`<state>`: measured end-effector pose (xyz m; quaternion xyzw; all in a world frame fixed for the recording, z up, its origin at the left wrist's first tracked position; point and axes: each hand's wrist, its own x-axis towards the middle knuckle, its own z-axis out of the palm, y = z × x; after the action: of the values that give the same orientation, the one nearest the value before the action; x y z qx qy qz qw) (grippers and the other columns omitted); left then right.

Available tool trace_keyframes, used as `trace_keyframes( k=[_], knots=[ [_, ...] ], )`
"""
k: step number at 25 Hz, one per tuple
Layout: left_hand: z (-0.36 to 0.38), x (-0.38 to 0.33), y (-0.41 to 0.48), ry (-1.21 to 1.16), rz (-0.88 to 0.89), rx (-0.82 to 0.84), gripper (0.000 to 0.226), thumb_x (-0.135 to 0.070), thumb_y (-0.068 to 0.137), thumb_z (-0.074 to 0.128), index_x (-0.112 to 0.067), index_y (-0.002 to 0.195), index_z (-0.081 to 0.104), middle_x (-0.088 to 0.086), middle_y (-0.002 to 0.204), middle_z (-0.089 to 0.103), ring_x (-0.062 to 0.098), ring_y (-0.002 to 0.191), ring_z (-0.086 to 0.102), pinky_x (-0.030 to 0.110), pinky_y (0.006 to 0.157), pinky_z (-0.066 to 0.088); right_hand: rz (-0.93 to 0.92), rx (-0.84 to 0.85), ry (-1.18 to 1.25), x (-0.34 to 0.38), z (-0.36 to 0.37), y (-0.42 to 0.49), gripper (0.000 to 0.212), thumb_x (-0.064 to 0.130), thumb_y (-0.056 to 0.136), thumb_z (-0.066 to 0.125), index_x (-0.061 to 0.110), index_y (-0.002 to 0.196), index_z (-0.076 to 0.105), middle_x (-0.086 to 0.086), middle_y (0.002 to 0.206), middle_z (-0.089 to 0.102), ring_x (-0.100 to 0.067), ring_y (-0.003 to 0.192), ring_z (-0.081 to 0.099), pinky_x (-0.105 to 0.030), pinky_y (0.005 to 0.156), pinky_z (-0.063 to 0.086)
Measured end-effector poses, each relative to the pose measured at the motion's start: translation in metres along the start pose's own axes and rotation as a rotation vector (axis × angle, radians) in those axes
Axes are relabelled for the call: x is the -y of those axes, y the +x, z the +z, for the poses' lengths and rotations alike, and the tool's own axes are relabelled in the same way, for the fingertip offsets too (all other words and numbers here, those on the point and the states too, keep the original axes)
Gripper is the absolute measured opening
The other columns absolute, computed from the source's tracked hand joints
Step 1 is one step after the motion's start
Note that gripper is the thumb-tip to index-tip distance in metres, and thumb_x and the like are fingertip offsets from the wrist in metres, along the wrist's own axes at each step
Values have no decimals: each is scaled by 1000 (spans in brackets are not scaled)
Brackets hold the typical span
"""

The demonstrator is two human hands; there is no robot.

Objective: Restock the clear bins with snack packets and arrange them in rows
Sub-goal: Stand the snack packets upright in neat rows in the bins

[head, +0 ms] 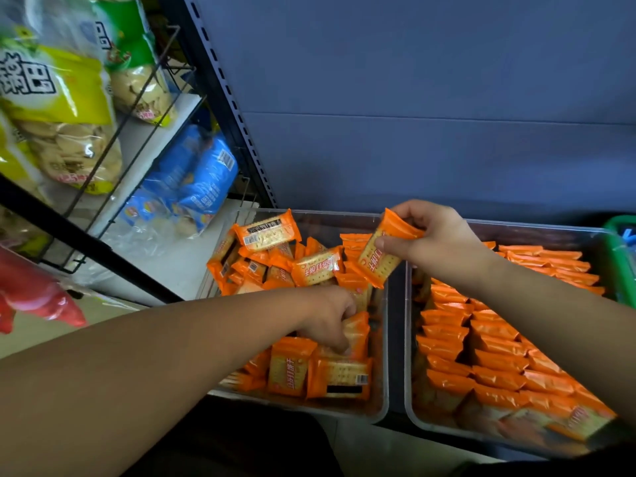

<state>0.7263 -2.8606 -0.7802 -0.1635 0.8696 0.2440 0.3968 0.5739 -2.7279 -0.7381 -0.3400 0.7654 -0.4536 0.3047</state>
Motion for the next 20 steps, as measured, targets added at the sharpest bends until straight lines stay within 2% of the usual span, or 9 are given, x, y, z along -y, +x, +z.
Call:
trace_keyframes(
  k=[2,5,8,10,13,16,18,20],
  knots=[
    [-13,0,-17,-33,-48,-127,31,-36,87,82,-17,104,64,0,94,63,23,93,64,33,72,54,-15,12,3,4,1,-2,18,30,89,82,28,100,69,4,95,75,-15,88,73,-37,80,63],
    [-37,13,-54,-177,-189,-411,51,-35,84,84,-23,128,62,0,107,62,21,102,61,26,78,46,-49,49,-40,10,3,-7,17,33,90,81,29,103,70,6,88,72,-2,77,69,-32,75,57],
    [-45,35,-85,-241,-253,-653,33,-35,80,86,-29,98,60,-3,85,61,19,83,57,27,64,40,-54,112,-101,14,11,-8,16,32,90,80,28,101,70,6,83,69,-3,68,66,-35,70,59],
    [-41,47,-94,-336,-268,-745,32,-33,81,87,-28,93,58,-7,80,58,20,83,60,30,70,46,-51,113,-104,17,17,-8,15,32,90,81,30,100,70,4,84,71,-7,68,68,-36,70,62],
    [-29,70,-91,-456,-259,-843,30,-37,82,86,-23,99,66,-6,83,68,21,85,69,35,79,57,-70,85,-106,20,25,-3,11,29,91,80,29,91,69,7,74,67,-1,56,62,-31,66,55],
    [-26,93,-86,-729,-263,-906,28,-38,82,88,-28,94,65,-3,87,74,15,82,73,41,85,62,-62,67,-96,20,32,3,11,28,91,80,27,87,70,6,70,67,-1,55,59,-30,64,52],
    [-31,93,-85,-876,-209,-960,29,-33,84,88,-34,90,59,-5,87,72,11,81,72,38,87,62,-51,65,-86,17,34,6,11,29,90,81,27,88,71,6,73,69,-1,58,61,-29,64,49],
    [-40,88,-72,-875,-118,-1003,27,-35,83,88,-32,99,66,-4,91,74,10,83,73,33,84,62,-37,52,-90,13,33,9,11,29,90,81,27,89,71,11,72,70,0,60,62,-26,65,47]
  ],
)
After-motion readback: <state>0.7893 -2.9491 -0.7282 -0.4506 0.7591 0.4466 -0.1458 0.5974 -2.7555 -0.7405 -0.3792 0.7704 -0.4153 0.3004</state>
